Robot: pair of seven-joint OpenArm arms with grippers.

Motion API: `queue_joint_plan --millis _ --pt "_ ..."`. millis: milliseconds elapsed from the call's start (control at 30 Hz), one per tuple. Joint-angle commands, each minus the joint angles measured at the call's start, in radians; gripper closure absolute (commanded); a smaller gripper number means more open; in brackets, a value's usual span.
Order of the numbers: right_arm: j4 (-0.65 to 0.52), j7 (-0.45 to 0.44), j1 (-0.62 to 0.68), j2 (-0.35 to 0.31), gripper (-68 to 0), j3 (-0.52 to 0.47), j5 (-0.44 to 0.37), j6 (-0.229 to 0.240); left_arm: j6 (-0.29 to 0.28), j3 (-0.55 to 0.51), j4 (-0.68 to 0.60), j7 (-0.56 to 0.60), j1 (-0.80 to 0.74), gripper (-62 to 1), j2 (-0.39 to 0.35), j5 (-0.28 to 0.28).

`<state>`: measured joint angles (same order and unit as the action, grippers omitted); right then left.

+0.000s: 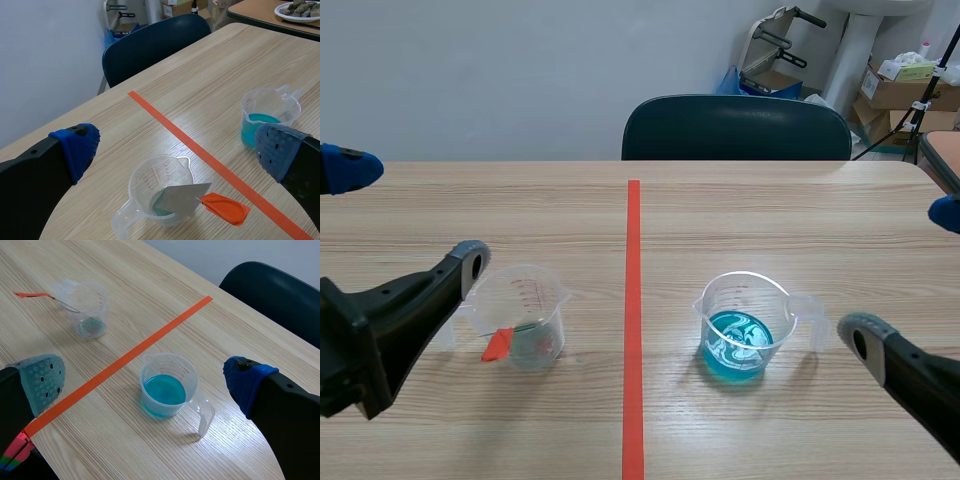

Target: Do the redox reaction experiment

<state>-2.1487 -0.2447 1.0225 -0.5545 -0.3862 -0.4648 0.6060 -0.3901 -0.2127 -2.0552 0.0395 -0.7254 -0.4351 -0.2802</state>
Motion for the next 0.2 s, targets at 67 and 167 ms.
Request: queue_joint_plan --millis 67,167 --pt "0.005 0.002 -0.014 -0.002 -67.9 0.003 -0.014 -0.004 0.002 -0.005 -0.02 0.015 -0.003 -62.3 0.005 -0.01" --pt "0.005 0.012 -0.014 -0.002 -67.9 0.003 -0.014 -0.004 0.002 -0.005 -0.02 0.015 -0.003 -62.3 0.005 -0.01"
